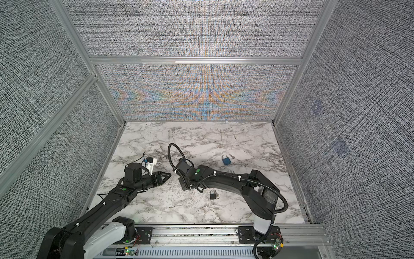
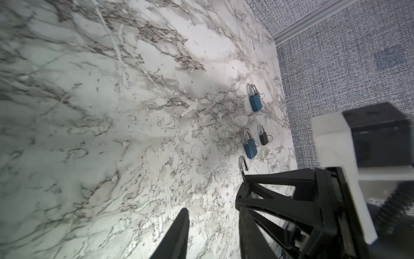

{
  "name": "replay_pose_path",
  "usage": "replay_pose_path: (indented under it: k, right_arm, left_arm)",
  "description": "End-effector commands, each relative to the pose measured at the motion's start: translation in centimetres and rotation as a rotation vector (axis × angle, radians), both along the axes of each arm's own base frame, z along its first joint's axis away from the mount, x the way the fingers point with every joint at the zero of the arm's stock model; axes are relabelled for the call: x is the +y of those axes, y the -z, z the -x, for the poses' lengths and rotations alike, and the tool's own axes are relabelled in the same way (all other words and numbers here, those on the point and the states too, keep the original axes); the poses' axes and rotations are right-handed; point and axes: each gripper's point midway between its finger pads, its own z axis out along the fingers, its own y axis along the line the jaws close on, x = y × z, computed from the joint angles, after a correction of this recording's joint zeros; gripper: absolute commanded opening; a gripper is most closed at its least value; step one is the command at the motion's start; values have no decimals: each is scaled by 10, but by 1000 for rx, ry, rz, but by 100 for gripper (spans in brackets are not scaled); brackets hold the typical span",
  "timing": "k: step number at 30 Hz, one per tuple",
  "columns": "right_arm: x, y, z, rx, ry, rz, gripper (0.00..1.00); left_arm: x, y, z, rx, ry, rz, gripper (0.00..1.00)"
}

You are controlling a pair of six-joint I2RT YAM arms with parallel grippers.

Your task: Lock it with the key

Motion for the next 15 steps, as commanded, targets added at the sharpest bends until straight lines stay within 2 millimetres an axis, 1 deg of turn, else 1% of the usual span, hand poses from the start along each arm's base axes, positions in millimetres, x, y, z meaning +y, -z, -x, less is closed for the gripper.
replay_pose_path:
  k: [1, 7, 15]
  right_arm:
    - [6, -8, 4, -17, -36, -19, 17]
    - [16, -16, 14, -29, -83, -31, 17]
    - [22, -20, 18, -33, -96, -35, 17]
  left_arm:
    - [-14, -13, 0, -41, 71, 52, 40]
    - [-31, -11, 2, -34, 127, 75, 40]
    - [-56, -9, 4, -19, 210, 84, 39]
